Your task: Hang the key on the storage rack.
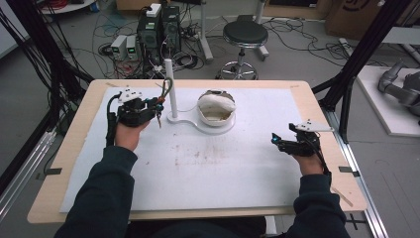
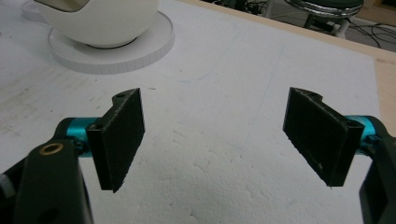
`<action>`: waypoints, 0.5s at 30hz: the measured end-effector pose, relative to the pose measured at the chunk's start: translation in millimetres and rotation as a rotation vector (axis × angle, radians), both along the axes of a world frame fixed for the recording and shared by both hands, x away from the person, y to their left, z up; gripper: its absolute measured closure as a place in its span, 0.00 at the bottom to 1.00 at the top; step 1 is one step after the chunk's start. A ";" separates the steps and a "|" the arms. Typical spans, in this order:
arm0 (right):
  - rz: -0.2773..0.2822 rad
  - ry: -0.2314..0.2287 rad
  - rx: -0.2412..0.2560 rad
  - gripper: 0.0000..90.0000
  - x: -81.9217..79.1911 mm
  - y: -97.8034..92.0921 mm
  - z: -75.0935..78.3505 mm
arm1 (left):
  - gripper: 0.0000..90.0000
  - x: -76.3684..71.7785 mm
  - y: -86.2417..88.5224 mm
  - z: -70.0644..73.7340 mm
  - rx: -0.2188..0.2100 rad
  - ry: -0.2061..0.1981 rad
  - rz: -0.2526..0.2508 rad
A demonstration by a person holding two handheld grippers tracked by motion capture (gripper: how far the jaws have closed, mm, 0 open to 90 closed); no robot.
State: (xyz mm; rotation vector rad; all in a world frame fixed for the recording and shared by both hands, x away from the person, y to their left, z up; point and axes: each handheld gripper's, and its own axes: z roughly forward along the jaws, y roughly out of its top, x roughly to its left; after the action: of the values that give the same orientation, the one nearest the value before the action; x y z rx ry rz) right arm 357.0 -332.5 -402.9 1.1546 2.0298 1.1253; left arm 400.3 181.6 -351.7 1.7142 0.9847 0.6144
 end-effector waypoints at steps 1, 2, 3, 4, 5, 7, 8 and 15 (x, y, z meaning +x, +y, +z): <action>0.000 0.000 0.002 0.23 -0.2 0.1 0.1 | 0.79 0.5 -0.8 -0.7 -0.002 0.002 -0.001; 0.000 -0.001 0.003 0.23 -0.2 0.0 0.2 | 0.78 1.0 -1.7 -1.4 -0.007 0.004 0.000; 0.000 -0.002 0.004 0.23 -0.1 -0.3 0.1 | 0.76 1.3 -2.0 -1.9 -0.007 0.010 -0.005; -0.001 0.000 0.003 0.23 -0.1 -0.5 0.1 | 0.74 1.0 -1.8 -3.1 -0.009 0.015 -0.011; -0.001 -0.002 0.003 0.23 0.0 -0.8 0.1 | 0.69 0.6 -0.8 -4.1 -0.013 0.013 -0.009; -0.002 0.000 0.008 0.23 -0.5 -0.9 0.3 | 0.57 -0.9 3.6 -8.6 -0.041 0.022 -0.002; -0.002 0.000 0.009 0.23 -0.7 -1.0 0.4 | 0.53 -1.8 7.0 -11.6 -0.051 0.025 0.002; -0.002 0.000 0.008 0.23 -0.9 -0.8 0.3 | 0.41 -19.3 39.5 -31.0 -0.168 0.021 0.004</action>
State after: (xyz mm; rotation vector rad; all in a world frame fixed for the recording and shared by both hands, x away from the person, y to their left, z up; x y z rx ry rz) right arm 356.0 -333.3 -402.5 1.1603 2.0252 1.1329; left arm 381.0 221.0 -382.7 1.5733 1.0253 0.5027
